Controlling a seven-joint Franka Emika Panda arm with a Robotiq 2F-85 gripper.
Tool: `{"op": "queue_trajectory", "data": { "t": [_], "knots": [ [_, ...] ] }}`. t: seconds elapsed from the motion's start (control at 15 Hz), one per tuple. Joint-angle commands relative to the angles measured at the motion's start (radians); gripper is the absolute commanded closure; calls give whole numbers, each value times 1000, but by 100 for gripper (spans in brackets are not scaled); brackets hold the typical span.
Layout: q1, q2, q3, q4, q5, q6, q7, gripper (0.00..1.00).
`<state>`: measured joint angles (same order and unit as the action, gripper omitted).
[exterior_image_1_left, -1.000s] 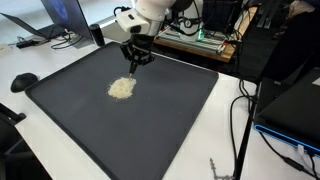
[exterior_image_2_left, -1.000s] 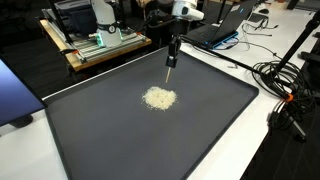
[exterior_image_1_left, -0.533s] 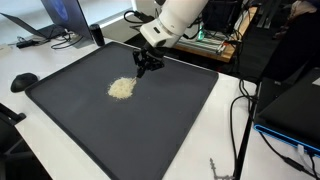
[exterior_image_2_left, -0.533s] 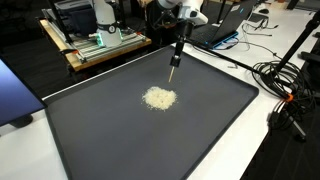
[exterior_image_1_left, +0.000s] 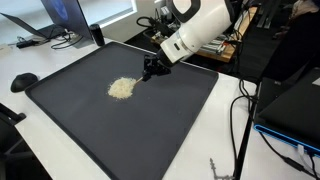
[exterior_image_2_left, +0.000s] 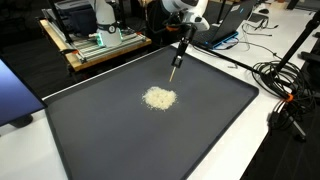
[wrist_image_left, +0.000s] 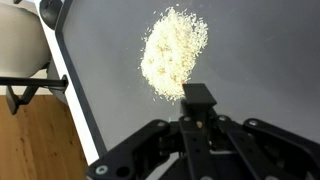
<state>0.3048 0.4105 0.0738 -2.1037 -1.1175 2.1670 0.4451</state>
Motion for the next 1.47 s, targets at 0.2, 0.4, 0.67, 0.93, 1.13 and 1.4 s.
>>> {"op": "queue_trajectory", "data": {
  "t": [0.2, 0.4, 0.67, 0.93, 1.13, 1.4],
  "knots": [
    [54, 90, 49, 65, -101, -189, 80, 97],
    [71, 122, 67, 80, -126, -253, 96, 97],
    [73, 150, 89, 104, -119, -295, 96, 97],
    [47, 134, 105, 136, -69, -276, 57, 97],
    [22, 122, 108, 174, -26, -264, 19, 97],
    [-25, 112, 108, 239, 81, -243, -74, 97]
  ]
}}
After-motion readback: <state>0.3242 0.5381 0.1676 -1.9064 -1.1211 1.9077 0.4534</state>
